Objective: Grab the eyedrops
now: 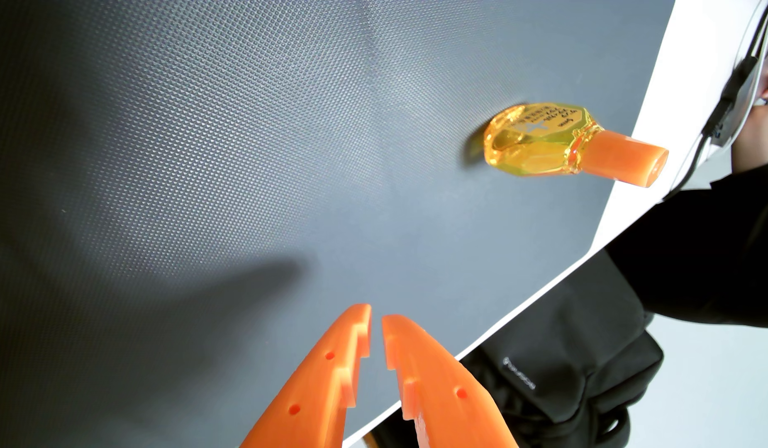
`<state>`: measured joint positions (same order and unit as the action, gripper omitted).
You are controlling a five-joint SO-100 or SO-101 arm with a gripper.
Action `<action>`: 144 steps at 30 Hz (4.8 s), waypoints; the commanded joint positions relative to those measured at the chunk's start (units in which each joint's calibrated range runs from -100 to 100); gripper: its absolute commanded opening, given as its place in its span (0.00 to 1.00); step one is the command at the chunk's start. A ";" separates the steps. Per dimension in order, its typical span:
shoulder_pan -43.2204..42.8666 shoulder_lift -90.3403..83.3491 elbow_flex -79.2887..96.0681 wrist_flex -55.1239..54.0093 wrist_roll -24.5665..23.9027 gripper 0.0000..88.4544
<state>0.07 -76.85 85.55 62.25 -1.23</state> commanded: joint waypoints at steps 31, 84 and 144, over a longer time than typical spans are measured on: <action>-0.07 -0.64 -0.14 -0.07 -0.11 0.01; -1.49 -0.64 -1.85 -3.18 -0.37 0.01; -0.91 66.88 -76.77 23.47 11.46 0.31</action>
<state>-0.52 -10.05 10.52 88.06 13.52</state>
